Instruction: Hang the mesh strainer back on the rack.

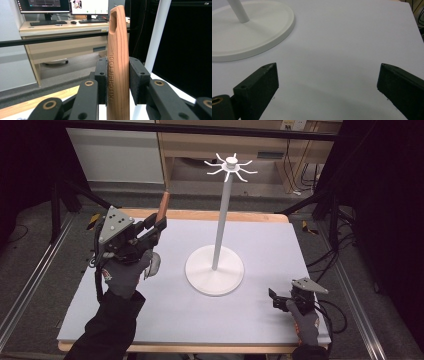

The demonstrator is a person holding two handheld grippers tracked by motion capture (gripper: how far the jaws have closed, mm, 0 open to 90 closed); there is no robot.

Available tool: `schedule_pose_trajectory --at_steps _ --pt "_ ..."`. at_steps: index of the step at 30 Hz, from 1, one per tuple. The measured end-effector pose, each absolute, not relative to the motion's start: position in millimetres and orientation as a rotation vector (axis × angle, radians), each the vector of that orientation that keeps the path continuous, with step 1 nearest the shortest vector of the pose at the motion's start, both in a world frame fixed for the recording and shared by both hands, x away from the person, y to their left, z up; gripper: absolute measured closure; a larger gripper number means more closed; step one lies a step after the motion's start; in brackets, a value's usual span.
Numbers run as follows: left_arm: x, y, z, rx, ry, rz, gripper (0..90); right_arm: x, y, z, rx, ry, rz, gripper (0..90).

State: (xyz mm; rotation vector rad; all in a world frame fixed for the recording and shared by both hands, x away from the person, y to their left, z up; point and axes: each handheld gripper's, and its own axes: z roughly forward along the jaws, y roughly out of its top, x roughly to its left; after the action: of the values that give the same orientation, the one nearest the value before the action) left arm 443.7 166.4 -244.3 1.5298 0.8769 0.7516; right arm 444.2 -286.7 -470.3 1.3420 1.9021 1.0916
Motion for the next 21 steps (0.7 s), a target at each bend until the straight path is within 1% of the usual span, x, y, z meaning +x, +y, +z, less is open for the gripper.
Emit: schedule_pose_trajectory --at_steps 21 --pt "444.5 138.9 -227.2 1.528 0.823 0.738 70.5 444.4 -286.8 -469.9 1.352 1.902 1.109 4.1"
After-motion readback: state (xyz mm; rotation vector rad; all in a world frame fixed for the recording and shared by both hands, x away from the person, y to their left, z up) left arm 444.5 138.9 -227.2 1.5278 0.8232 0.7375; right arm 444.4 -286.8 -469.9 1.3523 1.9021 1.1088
